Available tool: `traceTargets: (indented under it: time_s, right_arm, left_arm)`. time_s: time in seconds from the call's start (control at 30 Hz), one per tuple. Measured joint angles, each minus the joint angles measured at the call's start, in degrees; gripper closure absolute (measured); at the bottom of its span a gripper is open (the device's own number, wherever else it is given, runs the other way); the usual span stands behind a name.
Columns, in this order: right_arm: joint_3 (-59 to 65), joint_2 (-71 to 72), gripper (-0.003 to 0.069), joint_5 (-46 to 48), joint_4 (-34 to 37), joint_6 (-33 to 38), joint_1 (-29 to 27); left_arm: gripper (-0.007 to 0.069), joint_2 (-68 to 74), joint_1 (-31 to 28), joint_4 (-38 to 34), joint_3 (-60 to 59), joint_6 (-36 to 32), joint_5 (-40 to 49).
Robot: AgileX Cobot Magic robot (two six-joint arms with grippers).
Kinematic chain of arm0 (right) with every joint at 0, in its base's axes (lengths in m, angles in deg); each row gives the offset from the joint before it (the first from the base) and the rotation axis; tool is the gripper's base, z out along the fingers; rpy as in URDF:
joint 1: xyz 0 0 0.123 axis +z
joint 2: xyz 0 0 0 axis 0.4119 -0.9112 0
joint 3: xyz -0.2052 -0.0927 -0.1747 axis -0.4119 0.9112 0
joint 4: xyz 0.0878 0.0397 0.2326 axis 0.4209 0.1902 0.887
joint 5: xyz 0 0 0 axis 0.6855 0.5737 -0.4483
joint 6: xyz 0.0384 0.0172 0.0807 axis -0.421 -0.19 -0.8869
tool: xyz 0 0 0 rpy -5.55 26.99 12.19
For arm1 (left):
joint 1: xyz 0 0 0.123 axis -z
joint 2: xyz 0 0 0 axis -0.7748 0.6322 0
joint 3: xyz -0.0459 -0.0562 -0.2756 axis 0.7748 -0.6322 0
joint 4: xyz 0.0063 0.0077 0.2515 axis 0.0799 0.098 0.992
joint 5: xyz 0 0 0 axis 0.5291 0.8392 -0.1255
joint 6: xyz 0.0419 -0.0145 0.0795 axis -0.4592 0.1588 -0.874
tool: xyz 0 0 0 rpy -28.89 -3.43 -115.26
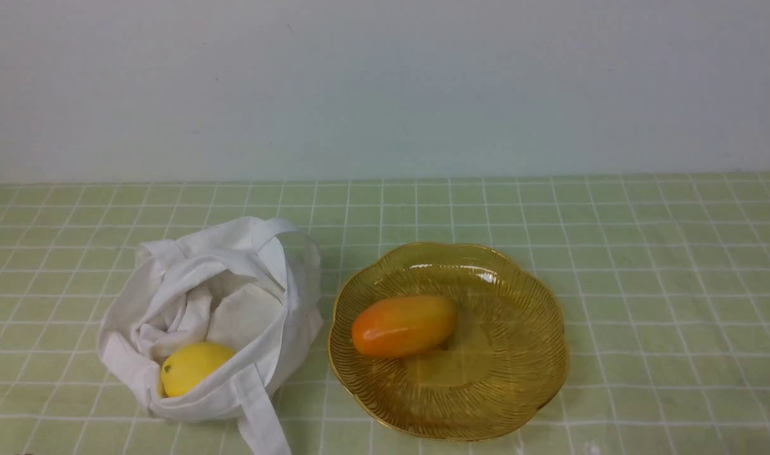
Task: Take the fruit out of the bag on the green coffee tablecloth and place them on the plate.
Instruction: 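Reach into the bag and grasp the lemon with the left gripper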
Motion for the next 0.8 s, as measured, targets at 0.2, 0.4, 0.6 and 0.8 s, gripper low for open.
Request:
traceTargets:
  time_s: [0.2, 0.4, 0.6, 0.8]
  right_arm:
    - [0.00, 0.00, 0.0674, 0.00, 0.00, 0.00, 0.00]
    - [0.00, 0.00, 0.0674, 0.00, 0.00, 0.00, 0.00]
    - [0.00, 0.00, 0.0674, 0.00, 0.00, 0.00, 0.00]
    - [0.00, 0.00, 0.0674, 0.00, 0.00, 0.00, 0.00]
  left_arm:
    - [0.0632, 0.00, 0.00, 0.00, 0.00, 0.00, 0.00]
    - [0.0632, 0.00, 0.00, 0.00, 0.00, 0.00, 0.05]
    - [0.0632, 0.00, 0.00, 0.00, 0.00, 0.00, 0.05]
    - [0.0632, 0.00, 0.00, -2.18, -0.07, 1.48, -1.29]
